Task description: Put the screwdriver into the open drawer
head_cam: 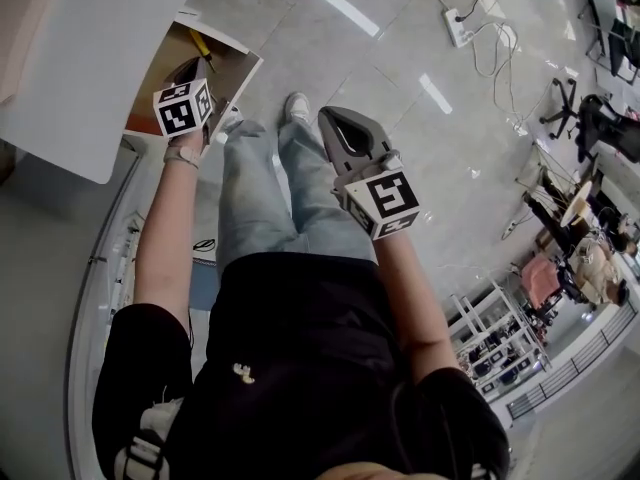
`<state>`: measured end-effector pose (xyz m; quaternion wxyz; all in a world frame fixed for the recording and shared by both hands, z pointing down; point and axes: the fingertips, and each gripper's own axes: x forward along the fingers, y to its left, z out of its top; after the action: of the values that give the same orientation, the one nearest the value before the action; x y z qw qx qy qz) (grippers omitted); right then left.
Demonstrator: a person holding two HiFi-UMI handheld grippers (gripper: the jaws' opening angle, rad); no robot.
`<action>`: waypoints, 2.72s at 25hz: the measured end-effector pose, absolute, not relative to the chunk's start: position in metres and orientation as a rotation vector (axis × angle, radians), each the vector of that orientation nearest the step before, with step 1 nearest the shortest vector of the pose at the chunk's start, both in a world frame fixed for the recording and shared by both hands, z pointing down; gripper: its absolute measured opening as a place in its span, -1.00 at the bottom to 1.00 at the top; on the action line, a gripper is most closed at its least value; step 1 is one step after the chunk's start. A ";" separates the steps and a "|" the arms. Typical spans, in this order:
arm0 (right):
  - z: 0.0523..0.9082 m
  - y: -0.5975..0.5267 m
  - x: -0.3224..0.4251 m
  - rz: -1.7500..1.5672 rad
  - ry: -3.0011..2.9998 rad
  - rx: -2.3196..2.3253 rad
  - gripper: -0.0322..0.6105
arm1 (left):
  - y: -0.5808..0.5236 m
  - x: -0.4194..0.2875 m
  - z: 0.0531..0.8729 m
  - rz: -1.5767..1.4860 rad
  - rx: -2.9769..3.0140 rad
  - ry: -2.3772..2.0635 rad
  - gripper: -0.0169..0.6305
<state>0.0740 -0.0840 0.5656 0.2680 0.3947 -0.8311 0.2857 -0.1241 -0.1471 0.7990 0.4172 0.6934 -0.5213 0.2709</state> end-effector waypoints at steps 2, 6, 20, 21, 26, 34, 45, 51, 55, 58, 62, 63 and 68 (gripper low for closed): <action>0.555 -0.085 0.074 0.759 -2.258 1.071 -0.87 | -0.148 -0.116 0.773 0.650 1.782 -1.289 -0.93; 0.535 -0.086 0.073 0.729 -2.293 1.080 -0.87 | -0.148 -0.098 0.712 0.587 1.886 -1.253 -0.94; 0.438 -0.097 0.073 0.559 -2.443 1.075 -0.87 | -0.116 -0.064 0.532 0.573 2.172 -1.257 -0.94; 0.429 -0.096 0.075 0.548 -2.455 1.073 -0.87 | -0.113 -0.061 0.521 0.576 2.186 -1.259 -0.94; 0.387 -0.092 0.066 0.489 -2.531 1.044 -0.87 | -0.100 -0.066 0.463 0.545 2.264 -1.306 -0.94; 0.331 -0.101 0.055 0.344 -2.626 0.994 -0.87 | -0.098 -0.089 0.381 0.467 2.308 -1.463 -0.94; 0.266 -0.101 0.038 0.246 -2.786 0.933 -0.87 | -0.078 -0.108 0.297 0.239 2.385 -1.596 -0.94; 0.233 -0.095 0.029 0.172 -2.867 0.892 -0.87 | -0.065 -0.118 0.249 0.118 2.446 -1.697 -0.93; 0.224 -0.094 0.023 0.151 -2.889 0.868 -0.87 | -0.057 -0.124 0.234 0.072 2.457 -1.737 -0.93; 0.222 -0.093 0.019 0.142 -2.894 0.842 -0.87 | -0.053 -0.125 0.229 0.068 2.452 -1.755 -0.93; 0.220 -0.092 0.011 0.129 -2.902 0.805 -0.87 | -0.048 -0.131 0.224 0.061 2.425 -1.799 -0.93; 0.219 -0.092 0.010 0.128 -2.907 0.798 -0.87 | -0.047 -0.132 0.224 0.059 2.419 -1.812 -0.93; 0.218 -0.089 0.004 0.112 -2.913 0.770 -0.87 | -0.041 -0.140 0.225 0.051 2.384 -1.857 -0.93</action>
<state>0.0043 -0.0886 0.2185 0.0630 0.2549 -0.9642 0.0370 -0.1401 -0.0409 0.2247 0.0593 0.7874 -0.6133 0.0170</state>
